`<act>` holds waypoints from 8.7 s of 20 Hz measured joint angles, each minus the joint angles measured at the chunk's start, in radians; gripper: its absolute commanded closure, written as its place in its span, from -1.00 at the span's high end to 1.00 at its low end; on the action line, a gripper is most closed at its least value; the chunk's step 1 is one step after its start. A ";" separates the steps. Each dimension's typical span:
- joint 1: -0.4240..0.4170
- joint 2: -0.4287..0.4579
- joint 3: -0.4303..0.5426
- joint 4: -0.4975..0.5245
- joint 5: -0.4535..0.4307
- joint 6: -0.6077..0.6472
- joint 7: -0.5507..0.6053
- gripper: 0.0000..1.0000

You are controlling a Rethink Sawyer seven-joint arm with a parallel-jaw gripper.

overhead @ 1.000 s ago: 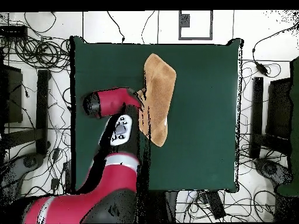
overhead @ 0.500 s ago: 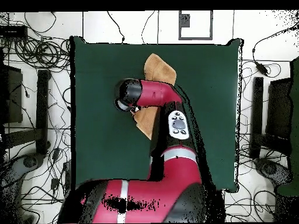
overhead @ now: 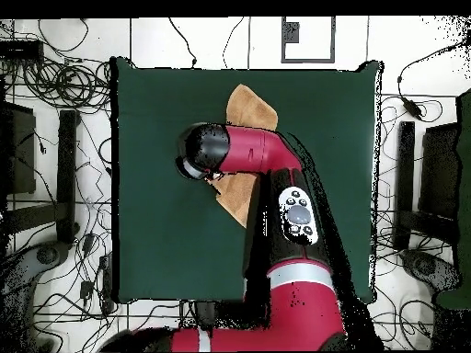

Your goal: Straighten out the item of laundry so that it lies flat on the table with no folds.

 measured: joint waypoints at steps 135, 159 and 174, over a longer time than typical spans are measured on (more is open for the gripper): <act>0.097 0.238 0.033 -0.239 -0.251 0.080 0.000 -1.00; 0.152 0.412 -0.066 -0.547 -0.066 0.411 0.129 -1.00; 0.151 0.429 -0.047 -0.562 0.147 0.245 0.139 -1.00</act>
